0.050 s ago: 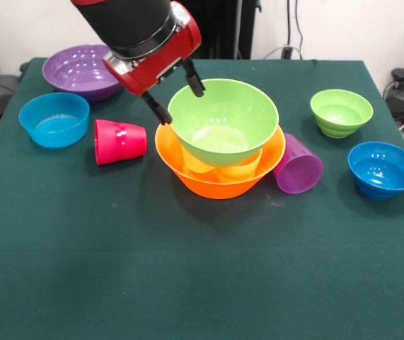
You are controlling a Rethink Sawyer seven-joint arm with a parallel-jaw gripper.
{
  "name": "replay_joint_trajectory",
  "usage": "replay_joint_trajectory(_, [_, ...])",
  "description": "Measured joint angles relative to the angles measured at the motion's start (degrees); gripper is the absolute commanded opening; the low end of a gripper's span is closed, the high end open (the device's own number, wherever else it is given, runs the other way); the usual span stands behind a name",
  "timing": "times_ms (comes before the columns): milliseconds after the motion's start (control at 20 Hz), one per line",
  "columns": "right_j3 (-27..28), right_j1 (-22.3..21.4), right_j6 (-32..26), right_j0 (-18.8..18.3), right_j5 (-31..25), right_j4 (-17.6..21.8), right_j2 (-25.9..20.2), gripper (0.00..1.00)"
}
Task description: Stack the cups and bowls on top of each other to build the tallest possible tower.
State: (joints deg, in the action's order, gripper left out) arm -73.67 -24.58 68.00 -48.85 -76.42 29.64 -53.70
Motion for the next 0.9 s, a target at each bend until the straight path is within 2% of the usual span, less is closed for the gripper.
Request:
replay_joint_trajectory(200, [4.0, 0.2, 0.0, 2.5, -0.8, 1.2, 0.2, 1.0])
replay_joint_trajectory(300, [8.4, 0.4, 0.0, 5.2, -2.5, 2.4, 0.3, 1.0])
replay_joint_trajectory(400, [10.7, 0.4, 0.0, 6.5, -3.8, 2.5, 0.3, 1.0])
replay_joint_trajectory(600, [14.3, -0.1, 0.0, 8.0, -6.6, 2.5, 0.3, 1.0])
replay_joint_trajectory(900, [18.5, 0.0, 0.0, 7.9, -10.6, 2.5, 0.3, 1.0])
